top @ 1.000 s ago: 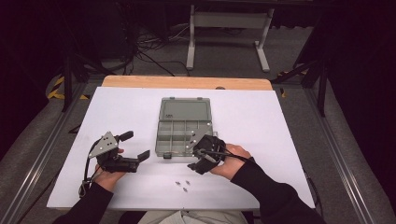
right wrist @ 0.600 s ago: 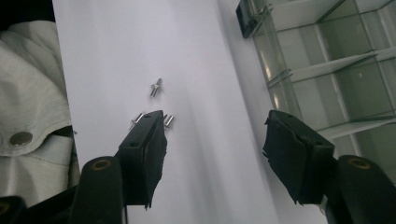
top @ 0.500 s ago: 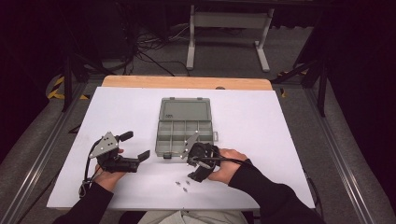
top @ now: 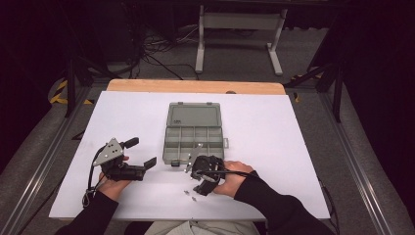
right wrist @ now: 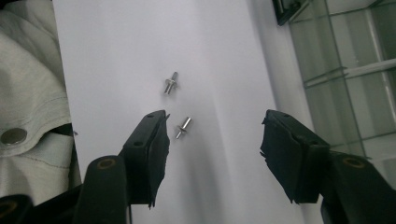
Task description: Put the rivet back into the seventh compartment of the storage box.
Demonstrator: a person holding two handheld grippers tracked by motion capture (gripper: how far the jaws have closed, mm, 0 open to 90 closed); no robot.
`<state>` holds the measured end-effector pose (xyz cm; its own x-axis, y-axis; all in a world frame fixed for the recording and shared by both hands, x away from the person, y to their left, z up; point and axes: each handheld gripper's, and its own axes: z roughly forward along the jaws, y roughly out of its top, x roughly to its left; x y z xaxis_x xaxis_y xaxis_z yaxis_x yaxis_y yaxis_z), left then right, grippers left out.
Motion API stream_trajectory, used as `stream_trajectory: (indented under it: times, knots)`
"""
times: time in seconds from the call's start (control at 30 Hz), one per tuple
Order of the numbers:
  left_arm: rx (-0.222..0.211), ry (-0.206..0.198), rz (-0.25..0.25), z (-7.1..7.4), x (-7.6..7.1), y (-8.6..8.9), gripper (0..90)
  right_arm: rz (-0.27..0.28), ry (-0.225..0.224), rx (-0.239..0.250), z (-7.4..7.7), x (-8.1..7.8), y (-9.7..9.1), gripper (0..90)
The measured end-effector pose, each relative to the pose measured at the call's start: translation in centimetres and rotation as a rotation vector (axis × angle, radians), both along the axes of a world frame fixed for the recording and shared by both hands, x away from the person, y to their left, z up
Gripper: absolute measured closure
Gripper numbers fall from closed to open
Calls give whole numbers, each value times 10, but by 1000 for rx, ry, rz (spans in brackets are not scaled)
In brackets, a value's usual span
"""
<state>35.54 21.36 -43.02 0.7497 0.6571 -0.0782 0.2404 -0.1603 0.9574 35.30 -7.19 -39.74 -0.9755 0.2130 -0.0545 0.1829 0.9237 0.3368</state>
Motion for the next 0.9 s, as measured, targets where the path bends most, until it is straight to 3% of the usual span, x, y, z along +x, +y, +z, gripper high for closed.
stream_trajectory:
  times: [0.53,0.9]
  knots:
    - [10,-5,0,0,0,0,25,16,28,-40,-20,-5,9,443]
    - [22,-11,1,-1,0,-1,26,12,36,-75,-28,-5,11,545]
